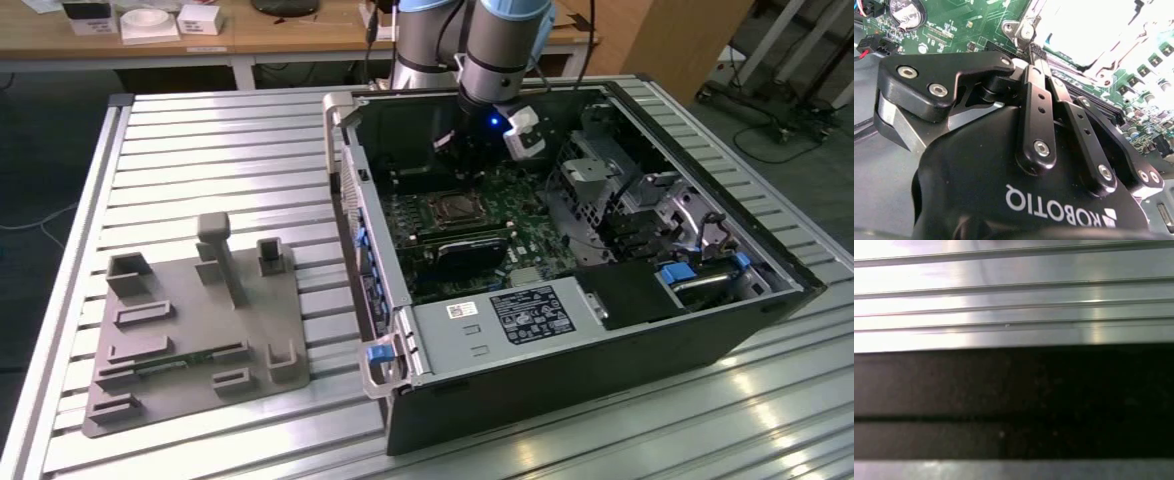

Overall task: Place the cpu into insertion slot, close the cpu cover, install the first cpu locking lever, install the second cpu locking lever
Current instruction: 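Install the first cpu locking lever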

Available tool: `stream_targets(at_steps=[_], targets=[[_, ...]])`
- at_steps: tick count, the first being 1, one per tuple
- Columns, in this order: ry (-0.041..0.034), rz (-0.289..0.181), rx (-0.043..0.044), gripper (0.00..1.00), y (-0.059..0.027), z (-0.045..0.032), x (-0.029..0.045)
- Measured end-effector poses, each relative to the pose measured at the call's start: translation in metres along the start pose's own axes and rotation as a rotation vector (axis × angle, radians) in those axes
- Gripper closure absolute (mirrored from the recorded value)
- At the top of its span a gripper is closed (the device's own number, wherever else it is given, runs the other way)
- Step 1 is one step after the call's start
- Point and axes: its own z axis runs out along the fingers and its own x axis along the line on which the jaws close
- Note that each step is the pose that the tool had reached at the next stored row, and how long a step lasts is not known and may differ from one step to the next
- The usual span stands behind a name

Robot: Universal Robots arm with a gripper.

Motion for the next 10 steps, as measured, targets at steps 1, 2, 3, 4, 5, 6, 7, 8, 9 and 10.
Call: stream_targets(at_steps=[1, 2, 3, 4, 5, 6, 7, 8, 9, 10], targets=[[0.0000, 0.000, 0.0005, 0.90, 0.0000, 0.0000, 0.0000], [-0.0002, 0.000, 0.0013, 0.90, 0.0000, 0.0001, 0.0000], [-0.0003, 0.000, 0.0025, 0.90, 0.0000, 0.0002, 0.0000], [-0.0004, 0.000, 0.0043, 0.90, 0.0000, 0.0002, 0.0000], [-0.0005, 0.000, 0.0063, 0.90, 0.0000, 0.0003, 0.0000], [-0.0005, 0.000, 0.0095, 0.90, 0.0000, 0.0003, 0.0000], [-0.0006, 0.000, 0.0122, 0.90, 0.0000, 0.0005, 0.0000], [-0.0003, 0.000, 0.0146, 0.90, -0.0001, 0.0009, 0.0000], [0.0000, 0.000, 0.0167, 0.90, -0.0003, 0.0016, 0.0001], [0.0002, 0.000, 0.0179, 0.90, -0.0004, 0.0024, 0.0002]])
